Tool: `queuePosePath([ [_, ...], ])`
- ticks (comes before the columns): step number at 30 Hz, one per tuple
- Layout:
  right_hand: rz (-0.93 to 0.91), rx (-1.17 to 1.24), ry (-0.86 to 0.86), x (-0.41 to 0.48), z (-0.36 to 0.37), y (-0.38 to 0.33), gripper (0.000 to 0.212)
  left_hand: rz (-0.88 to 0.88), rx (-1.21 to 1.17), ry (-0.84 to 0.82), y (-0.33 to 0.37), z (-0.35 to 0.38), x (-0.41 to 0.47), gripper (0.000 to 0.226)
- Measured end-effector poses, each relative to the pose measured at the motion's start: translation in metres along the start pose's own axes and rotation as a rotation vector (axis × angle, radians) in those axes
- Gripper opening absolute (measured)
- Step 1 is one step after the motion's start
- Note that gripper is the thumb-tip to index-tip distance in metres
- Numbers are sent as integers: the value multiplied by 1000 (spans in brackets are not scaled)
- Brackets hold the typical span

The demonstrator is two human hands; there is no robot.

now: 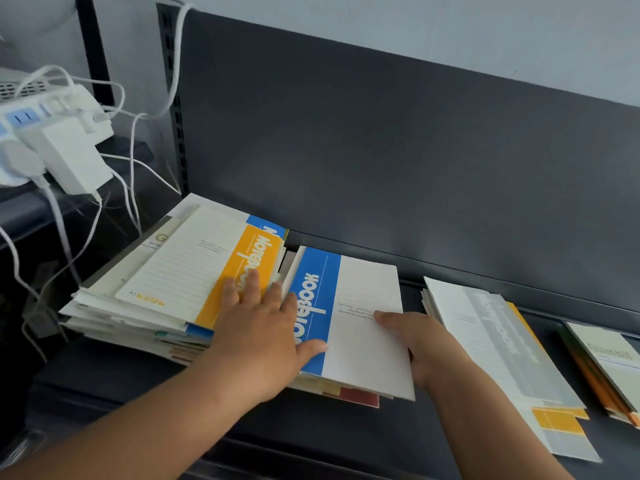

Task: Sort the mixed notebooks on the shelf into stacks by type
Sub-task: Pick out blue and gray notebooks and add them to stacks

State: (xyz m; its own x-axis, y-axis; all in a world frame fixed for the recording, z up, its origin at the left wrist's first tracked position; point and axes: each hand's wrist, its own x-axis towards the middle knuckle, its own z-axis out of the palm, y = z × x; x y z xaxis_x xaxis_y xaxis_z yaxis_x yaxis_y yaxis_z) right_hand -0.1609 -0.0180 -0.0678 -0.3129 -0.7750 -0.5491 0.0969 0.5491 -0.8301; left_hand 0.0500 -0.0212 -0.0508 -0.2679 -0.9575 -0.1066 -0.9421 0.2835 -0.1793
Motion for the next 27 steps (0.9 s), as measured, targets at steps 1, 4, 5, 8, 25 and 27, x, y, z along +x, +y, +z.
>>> queuePosePath([
  [1, 6, 11, -7, 2, -1, -1, 27, 3, -5, 0, 0, 0, 0, 88],
  [4, -43, 57, -35, 2, -2, -5, 18, 17, -20, -4, -1, -2, 0, 85],
  [5, -64, 68, -51, 3, -3, -5, 18, 19, -23, -5, -1, -3, -1, 84],
  [8, -110, 106, -89, 2, -4, -3, 21, 18, -36, 2, 0, -7, -2, 81],
  [25, -285, 192, -168, -20, -51, -1, 23, 10, -246, 25, 8, -27, 0, 53],
  [27, -264, 189, -181, -21, -48, 1, 22, 15, -208, 34, 13, -25, -1, 47],
])
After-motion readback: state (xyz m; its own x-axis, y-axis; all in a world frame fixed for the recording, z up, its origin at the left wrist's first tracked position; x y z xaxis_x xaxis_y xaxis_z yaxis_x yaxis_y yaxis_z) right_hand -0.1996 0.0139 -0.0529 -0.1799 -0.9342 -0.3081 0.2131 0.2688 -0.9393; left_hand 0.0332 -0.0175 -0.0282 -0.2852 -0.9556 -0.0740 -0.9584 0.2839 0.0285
